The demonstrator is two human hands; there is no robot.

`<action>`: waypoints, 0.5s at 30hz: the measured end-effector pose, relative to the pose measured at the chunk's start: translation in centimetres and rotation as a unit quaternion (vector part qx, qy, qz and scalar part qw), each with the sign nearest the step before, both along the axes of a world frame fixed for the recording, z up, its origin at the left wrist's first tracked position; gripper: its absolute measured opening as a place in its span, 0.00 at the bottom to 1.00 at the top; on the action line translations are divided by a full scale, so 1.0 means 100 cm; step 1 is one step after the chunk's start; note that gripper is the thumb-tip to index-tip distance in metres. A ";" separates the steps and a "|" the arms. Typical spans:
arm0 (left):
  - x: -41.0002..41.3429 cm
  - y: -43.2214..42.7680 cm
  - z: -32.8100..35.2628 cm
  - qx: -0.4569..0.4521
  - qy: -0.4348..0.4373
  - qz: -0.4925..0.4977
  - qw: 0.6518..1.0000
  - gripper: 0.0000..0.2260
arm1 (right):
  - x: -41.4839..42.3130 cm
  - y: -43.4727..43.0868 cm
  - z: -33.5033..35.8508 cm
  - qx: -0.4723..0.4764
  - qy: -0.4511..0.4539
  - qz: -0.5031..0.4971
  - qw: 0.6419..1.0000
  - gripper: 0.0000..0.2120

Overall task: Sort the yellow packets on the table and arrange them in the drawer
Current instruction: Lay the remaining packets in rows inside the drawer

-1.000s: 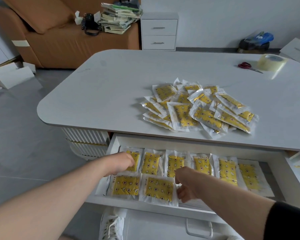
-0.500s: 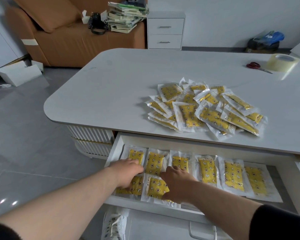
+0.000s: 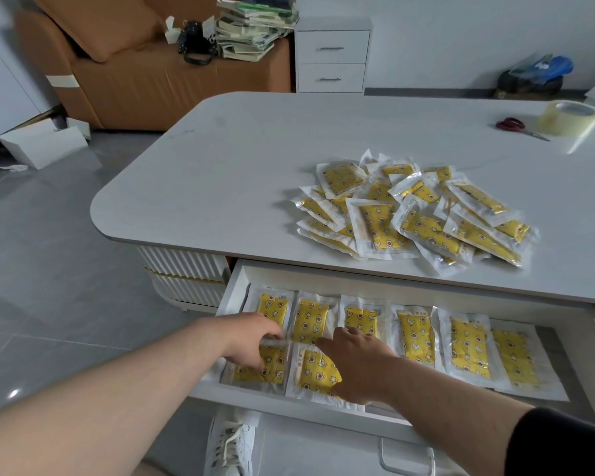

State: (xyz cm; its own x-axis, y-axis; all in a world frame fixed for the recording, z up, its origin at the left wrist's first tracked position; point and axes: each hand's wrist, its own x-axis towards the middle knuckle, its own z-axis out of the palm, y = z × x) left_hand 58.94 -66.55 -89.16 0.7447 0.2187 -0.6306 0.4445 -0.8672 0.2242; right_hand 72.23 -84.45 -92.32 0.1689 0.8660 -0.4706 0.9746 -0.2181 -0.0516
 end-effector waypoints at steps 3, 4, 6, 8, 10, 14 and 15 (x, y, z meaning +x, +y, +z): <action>0.001 -0.004 0.000 0.003 0.024 -0.020 1.000 0.28 | 0.001 0.001 -0.003 0.001 -0.005 0.005 1.000 0.36; 0.001 -0.005 -0.001 0.010 0.028 -0.028 0.999 0.28 | 0.001 0.001 -0.003 0.001 -0.010 0.006 1.000 0.36; 0.001 -0.005 0.000 0.029 0.019 -0.047 0.998 0.27 | 0.000 0.001 -0.002 0.009 -0.026 0.024 0.999 0.36; -0.001 -0.003 0.001 0.079 -0.008 -0.087 0.993 0.28 | 0.001 0.001 0.000 0.040 -0.054 0.081 0.994 0.37; -0.001 -0.007 -0.002 0.130 -0.034 -0.153 0.979 0.28 | 0.001 0.002 0.001 0.066 -0.065 0.154 0.984 0.38; -0.002 -0.014 -0.011 0.134 -0.066 -0.184 0.972 0.24 | 0.001 0.000 -0.004 0.056 -0.046 0.191 0.979 0.34; -0.004 -0.012 -0.013 0.129 -0.072 -0.179 0.973 0.25 | 0.001 0.000 -0.006 0.054 -0.044 0.193 0.979 0.34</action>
